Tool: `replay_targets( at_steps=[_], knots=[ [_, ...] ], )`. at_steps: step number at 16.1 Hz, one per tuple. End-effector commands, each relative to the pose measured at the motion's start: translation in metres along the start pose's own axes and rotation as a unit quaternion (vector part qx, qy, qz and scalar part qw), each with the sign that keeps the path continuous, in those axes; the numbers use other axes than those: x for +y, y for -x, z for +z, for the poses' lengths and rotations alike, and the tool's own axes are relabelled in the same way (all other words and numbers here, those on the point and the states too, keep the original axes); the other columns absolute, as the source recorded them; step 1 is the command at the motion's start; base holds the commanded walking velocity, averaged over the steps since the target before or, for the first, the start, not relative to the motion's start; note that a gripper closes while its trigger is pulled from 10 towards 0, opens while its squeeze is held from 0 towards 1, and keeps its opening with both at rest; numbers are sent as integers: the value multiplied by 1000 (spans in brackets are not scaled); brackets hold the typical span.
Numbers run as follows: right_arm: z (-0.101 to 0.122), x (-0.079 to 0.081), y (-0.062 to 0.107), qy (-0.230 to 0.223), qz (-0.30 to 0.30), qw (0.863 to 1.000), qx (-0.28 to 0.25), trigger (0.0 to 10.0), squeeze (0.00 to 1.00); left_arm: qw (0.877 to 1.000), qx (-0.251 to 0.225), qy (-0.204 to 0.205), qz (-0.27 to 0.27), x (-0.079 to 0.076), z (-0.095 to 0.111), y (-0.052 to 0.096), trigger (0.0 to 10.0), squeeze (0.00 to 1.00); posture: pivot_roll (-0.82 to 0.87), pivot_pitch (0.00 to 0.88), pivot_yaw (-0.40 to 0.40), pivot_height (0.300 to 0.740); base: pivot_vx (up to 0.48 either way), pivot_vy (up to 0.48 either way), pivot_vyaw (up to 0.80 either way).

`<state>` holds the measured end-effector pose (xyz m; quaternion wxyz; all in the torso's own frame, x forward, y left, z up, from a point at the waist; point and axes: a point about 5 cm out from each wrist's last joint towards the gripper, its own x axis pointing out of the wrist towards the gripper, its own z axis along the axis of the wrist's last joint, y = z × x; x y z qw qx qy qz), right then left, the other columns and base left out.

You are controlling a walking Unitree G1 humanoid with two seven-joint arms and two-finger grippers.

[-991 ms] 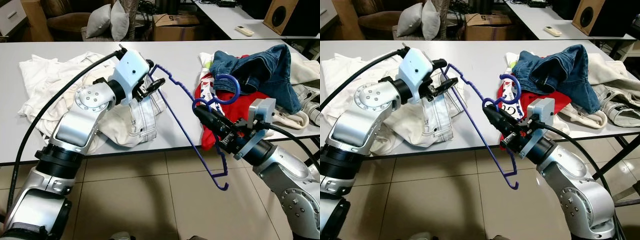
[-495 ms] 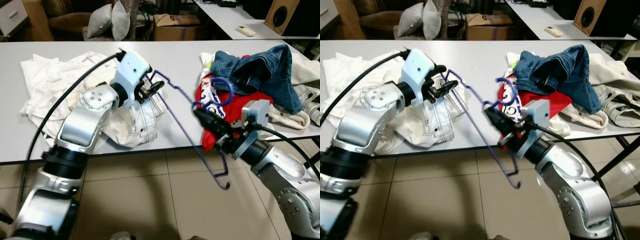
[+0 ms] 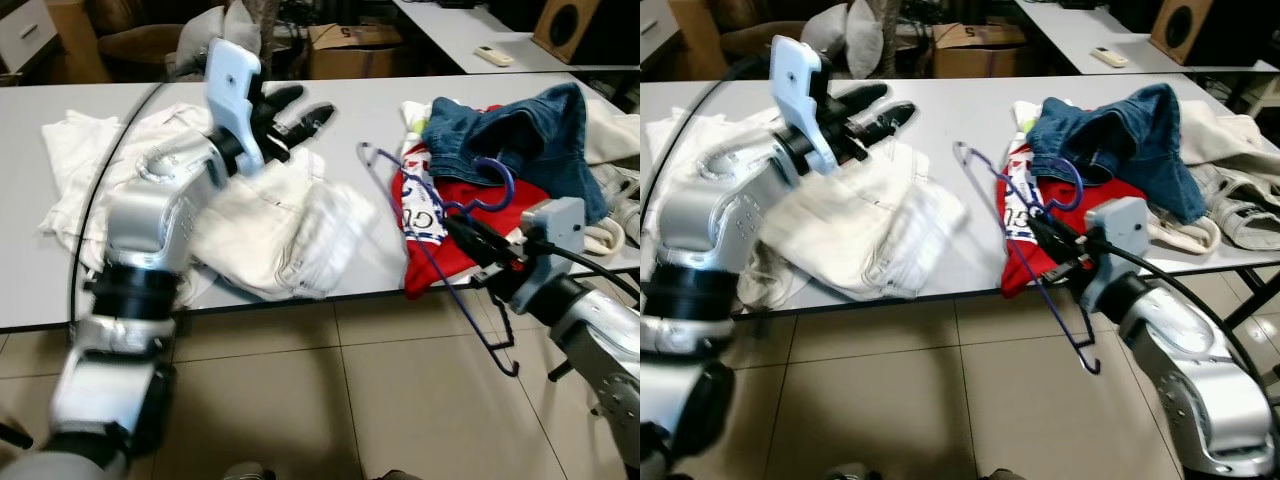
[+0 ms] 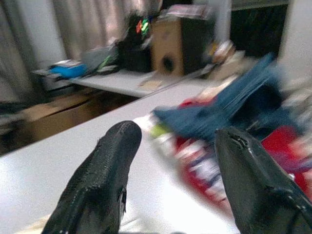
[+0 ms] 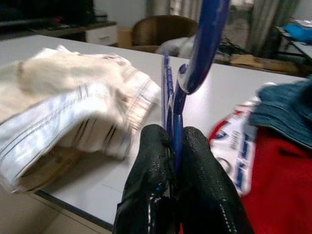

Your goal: Hang hanger

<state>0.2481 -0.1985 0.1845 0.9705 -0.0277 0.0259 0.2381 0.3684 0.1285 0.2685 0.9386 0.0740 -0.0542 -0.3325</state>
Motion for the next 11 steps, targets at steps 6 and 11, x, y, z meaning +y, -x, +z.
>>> replay_targets(
  at_steps=[6, 11],
  knots=[
    [2, -28, 22, 12, -124, 992, 33, 10000, 0, 960, 157, -54, -224, -68, -28, -29, 10000, 0, -53, 0, 45, 723, 0, 0, 0],
    [-1, -25, 34, 1, -135, 990, 39, 10000, 0, 940, 221, -45, -257, -82, -58, -18, 10000, 0, -63, 0, 52, 723, 0, 0, 0]
  ],
)
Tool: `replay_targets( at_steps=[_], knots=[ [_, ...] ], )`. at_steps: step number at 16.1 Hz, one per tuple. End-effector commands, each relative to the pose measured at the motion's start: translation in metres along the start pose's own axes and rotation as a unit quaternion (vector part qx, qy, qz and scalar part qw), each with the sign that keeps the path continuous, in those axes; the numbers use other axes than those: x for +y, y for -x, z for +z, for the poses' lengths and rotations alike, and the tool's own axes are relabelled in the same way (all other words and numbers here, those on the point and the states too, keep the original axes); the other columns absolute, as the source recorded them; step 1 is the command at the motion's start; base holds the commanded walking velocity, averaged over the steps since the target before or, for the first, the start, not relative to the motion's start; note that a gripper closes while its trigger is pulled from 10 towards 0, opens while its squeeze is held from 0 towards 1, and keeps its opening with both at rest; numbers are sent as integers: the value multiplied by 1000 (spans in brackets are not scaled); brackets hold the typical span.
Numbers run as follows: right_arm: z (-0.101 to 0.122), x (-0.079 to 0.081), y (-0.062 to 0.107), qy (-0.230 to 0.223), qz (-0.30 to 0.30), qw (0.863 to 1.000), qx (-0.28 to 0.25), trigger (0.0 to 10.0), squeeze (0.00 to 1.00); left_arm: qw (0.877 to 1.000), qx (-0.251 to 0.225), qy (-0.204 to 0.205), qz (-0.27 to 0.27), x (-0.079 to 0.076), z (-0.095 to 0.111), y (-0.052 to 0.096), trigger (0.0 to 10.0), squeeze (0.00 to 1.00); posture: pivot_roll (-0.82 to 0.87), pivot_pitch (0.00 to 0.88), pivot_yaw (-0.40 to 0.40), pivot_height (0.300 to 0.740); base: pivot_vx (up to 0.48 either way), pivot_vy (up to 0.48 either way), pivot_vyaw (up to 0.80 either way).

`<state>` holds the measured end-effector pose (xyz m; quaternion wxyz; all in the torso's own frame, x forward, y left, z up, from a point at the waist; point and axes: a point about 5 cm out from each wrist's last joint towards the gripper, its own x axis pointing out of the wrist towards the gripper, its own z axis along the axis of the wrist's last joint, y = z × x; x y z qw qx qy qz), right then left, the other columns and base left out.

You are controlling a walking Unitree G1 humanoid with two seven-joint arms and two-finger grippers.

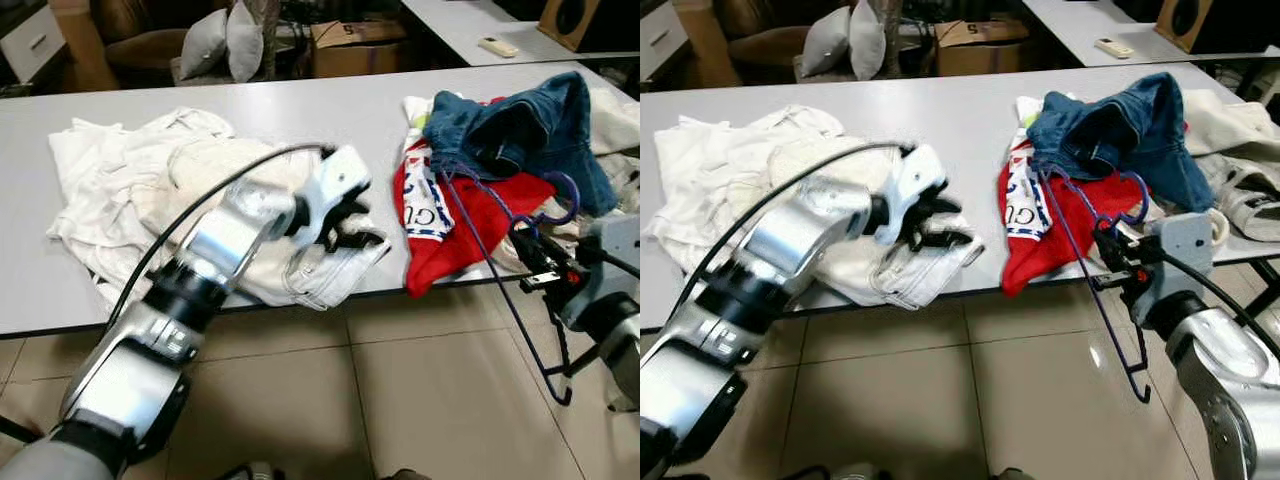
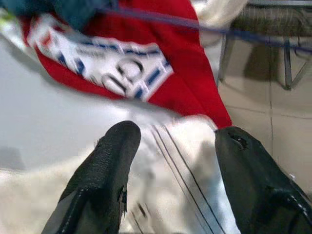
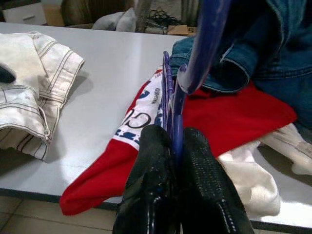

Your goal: Hang hanger

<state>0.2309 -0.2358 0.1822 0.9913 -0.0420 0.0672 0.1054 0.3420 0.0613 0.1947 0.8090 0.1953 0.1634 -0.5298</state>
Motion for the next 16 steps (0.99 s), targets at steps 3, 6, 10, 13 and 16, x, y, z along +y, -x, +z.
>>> replay_targets(
  at_steps=[3, 6, 10, 13, 16],
  knots=[
    [2, 7, -1, -6, 10, 1000, -4, 10000, 0, 999, 41, -13, -2, -7, -18, 3, 10000, 0, -57, 0, 43, 723, 0, 0, 0],
    [3, 16, -5, -9, 26, 1000, -6, 10000, 0, 994, 85, -49, 44, -3, -36, 3, 10000, 0, -52, 0, 38, 723, 0, 0, 0],
    [3, 19, -7, -10, 34, 999, -5, 10000, 0, 988, 113, -71, 78, -2, -49, 3, 10000, 0, -53, 0, 36, 723, 0, 0, 0],
    [3, 21, -8, -11, 36, 999, -5, 10000, 0, 989, 116, -61, 71, -8, -58, 0, 8275, 0, -54, 0, 33, 723, 0, 0, 0],
    [2, 21, -8, -11, 37, 999, -5, 10000, 0, 992, 90, -43, 80, -8, -58, -1, 0, 0, -55, 0, 33, 723, 0, 0, 0]
  ],
)
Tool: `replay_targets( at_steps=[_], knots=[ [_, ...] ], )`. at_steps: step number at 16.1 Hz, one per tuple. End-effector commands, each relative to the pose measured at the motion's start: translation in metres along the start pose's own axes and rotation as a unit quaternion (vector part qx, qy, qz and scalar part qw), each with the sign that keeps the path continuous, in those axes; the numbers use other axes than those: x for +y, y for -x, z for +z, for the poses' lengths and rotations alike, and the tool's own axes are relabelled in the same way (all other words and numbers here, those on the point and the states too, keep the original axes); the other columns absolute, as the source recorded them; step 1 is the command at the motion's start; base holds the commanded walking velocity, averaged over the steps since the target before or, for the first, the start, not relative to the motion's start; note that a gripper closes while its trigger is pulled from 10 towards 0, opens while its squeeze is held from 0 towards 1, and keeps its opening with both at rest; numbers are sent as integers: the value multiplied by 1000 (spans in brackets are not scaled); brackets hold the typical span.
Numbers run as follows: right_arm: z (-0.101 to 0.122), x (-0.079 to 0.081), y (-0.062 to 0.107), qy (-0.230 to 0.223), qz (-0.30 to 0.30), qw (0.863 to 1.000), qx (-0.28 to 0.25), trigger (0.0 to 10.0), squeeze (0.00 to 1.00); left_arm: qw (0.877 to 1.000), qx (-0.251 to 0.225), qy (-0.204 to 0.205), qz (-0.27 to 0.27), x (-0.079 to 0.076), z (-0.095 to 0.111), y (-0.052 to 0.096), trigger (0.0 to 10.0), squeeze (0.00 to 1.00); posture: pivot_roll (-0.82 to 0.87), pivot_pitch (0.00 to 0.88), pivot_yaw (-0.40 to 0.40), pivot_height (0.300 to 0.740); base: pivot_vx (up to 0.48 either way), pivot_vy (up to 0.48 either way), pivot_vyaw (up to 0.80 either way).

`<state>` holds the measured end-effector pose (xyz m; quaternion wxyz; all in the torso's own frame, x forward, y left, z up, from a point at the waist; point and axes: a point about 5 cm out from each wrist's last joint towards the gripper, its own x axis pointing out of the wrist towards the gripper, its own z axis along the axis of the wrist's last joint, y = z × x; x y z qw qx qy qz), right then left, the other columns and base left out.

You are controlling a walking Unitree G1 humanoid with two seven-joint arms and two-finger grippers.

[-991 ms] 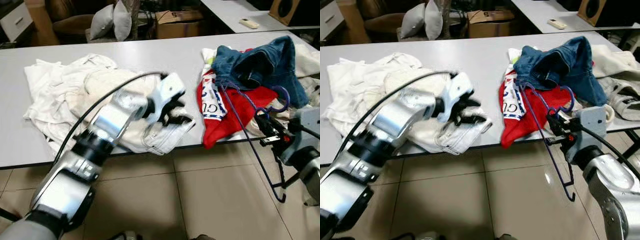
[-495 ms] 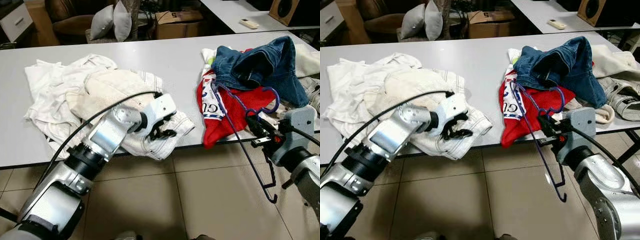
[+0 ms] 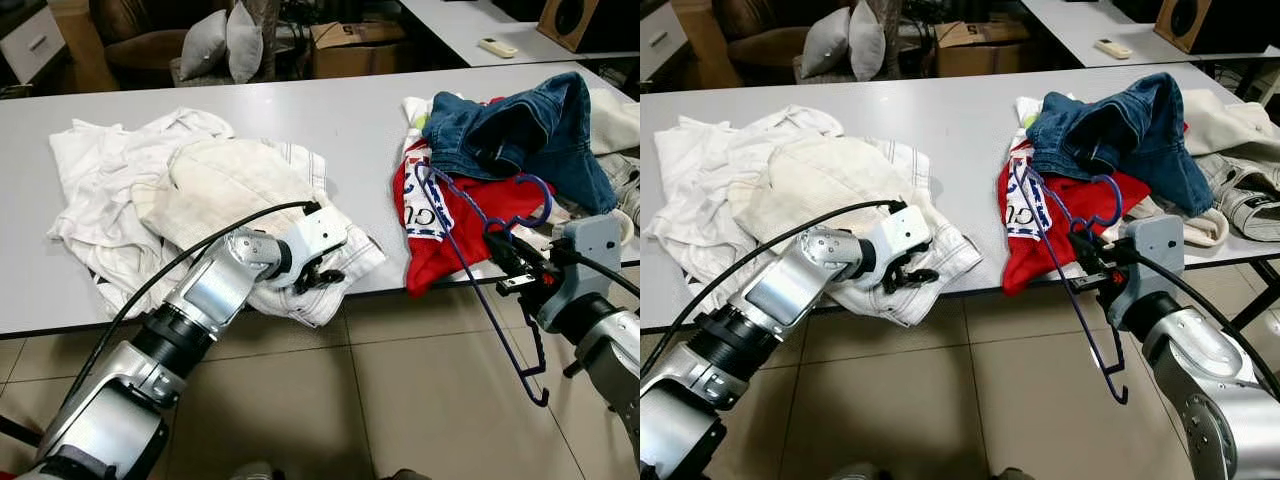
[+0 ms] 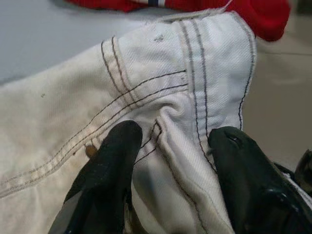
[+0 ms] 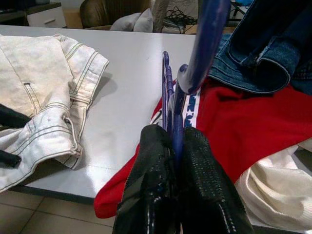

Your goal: Hang hanger

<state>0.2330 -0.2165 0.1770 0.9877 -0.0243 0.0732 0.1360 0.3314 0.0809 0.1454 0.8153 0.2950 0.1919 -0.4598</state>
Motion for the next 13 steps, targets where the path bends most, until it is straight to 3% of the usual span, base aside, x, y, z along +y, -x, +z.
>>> replay_targets(
  at_steps=[1, 6, 10, 12, 13],
  knots=[
    [5, 3, -2, 5, 6, 1000, -7, 10000, 0, 1000, 1, 12, 10, 3, -6, 2, 0, 0, -55, 0, 33, 723, 0, 0, 0],
    [4, 5, -4, 6, 11, 1000, -8, 10000, 0, 999, -14, 25, 23, 8, -8, 4, 0, 0, -53, 0, 32, 723, 0, 0, 0],
    [5, 6, -4, 3, 14, 1000, -12, 10000, 0, 997, -44, 66, 12, 10, -7, 6, 0, 0, -52, 0, 31, 723, 0, 0, 0],
    [7, 7, -4, -5, 16, 1000, -21, 10000, 0, 988, -102, 116, 26, 20, 3, 11, 0, 0, -53, 0, 31, 723, 0, 0, 0],
    [8, 7, -2, -16, 23, 999, -31, 10000, 0, 968, -185, 165, 37, 35, 18, 21, 0, 0, -51, 0, 33, 723, 0, 0, 0]
  ],
)
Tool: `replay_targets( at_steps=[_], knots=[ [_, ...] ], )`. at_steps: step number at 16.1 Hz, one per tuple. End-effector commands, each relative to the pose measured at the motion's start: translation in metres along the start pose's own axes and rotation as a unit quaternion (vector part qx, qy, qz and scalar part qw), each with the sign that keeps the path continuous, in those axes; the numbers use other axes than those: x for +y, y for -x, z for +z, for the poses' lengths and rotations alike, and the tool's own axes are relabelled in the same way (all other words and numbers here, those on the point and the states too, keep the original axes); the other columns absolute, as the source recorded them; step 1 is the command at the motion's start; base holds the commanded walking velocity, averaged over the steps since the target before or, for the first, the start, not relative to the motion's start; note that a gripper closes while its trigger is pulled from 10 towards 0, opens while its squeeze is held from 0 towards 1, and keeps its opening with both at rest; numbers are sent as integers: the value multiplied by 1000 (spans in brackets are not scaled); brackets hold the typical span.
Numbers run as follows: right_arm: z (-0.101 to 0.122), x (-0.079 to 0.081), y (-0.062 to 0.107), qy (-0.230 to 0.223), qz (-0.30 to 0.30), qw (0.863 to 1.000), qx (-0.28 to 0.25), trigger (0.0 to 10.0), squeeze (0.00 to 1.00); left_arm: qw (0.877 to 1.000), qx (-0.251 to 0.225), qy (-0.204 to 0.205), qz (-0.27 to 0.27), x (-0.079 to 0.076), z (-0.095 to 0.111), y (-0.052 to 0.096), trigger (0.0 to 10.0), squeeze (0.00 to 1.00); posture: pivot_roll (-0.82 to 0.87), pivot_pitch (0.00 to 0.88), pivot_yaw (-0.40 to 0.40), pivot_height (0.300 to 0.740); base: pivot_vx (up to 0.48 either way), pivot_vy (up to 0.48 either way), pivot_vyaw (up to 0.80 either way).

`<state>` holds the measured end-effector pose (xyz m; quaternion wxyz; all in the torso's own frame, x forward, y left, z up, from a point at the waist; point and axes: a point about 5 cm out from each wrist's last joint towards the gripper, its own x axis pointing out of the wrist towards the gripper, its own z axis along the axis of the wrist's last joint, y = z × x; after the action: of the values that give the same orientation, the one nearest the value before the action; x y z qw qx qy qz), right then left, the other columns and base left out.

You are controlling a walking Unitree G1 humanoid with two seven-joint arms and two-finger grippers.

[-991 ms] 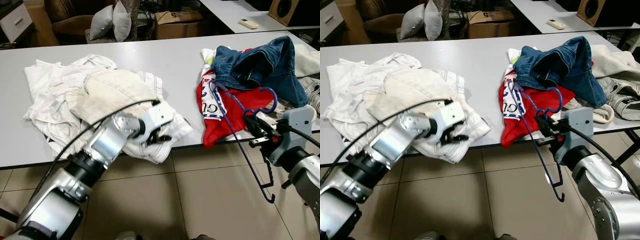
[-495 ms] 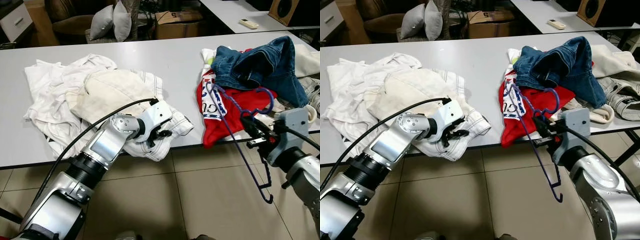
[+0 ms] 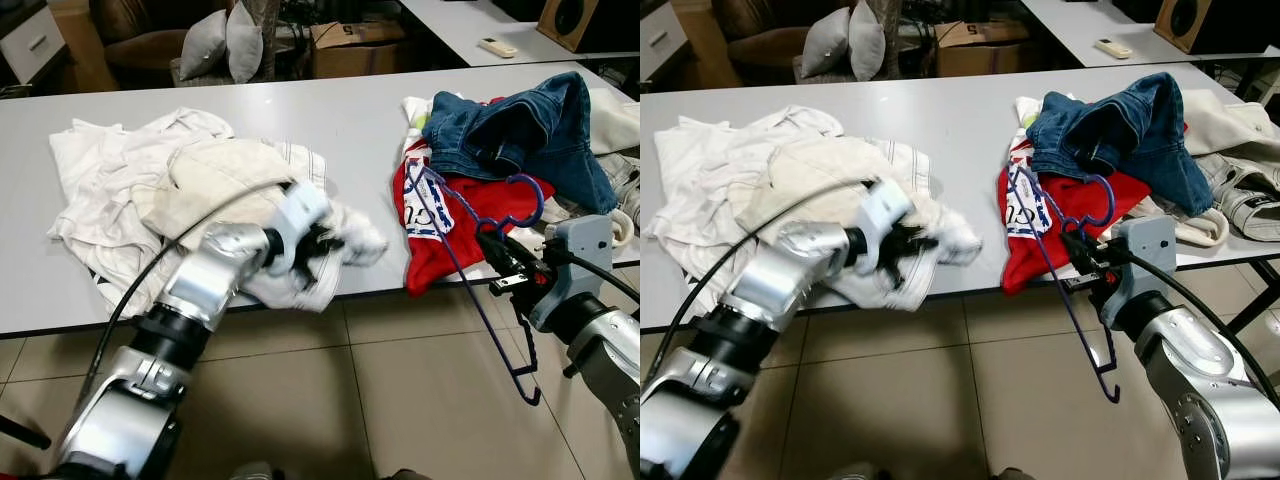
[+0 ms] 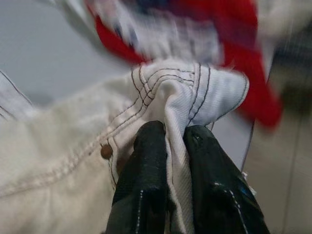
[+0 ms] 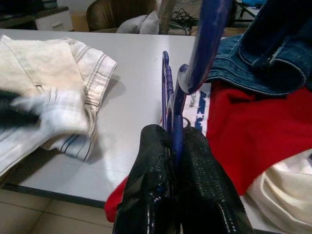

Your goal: Hang hanger

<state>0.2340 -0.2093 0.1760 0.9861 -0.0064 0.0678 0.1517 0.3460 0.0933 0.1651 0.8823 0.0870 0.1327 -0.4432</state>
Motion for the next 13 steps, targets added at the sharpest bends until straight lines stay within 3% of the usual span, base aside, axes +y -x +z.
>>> replay_targets(
  at_steps=[1, 3, 4, 6, 7, 10, 13],
  knots=[
    [9, 1, 2, -3, 9, 1000, -26, 10000, 0, 998, -57, 8, 8, 9, 22, 6, 0, 0, -51, 0, 33, 723, 0, 0, 0],
    [11, 3, 4, -16, 21, 999, -38, 10000, 0, 993, -107, 39, 20, 20, 37, 14, 0, 0, -50, 0, 36, 723, 0, 0, 0],
    [13, 7, 9, -41, 48, 997, -54, 10000, 0, 982, -171, 74, 28, 35, 56, 29, 0, 0, -49, 0, 40, 723, 0, 0, 0],
    [12, 11, 12, -55, 69, 994, -56, 10000, 0, 975, -200, 91, 26, 41, 64, 37, 0, 0, -47, 0, 40, 723, 0, 0, 0],
    [10, 20, 16, -78, 120, 988, -53, 10000, 0, 961, -254, 108, 10, 47, 77, 53, 0, 0, -38, 0, 38, 723, 0, 0, 0],
    [2, 34, 11, -97, 172, 980, -38, 10000, 0, 940, -327, 84, -51, 42, 95, 78, 0, 0, -14, 0, 30, 723, 0, 0, 0],
    [-4, 43, -3, -111, 218, 969, -18, 10000, 0, 929, -351, 73, -97, 33, 99, 93, 0, 0, 10, 0, 22, 723, 0, 0, 0]
  ],
)
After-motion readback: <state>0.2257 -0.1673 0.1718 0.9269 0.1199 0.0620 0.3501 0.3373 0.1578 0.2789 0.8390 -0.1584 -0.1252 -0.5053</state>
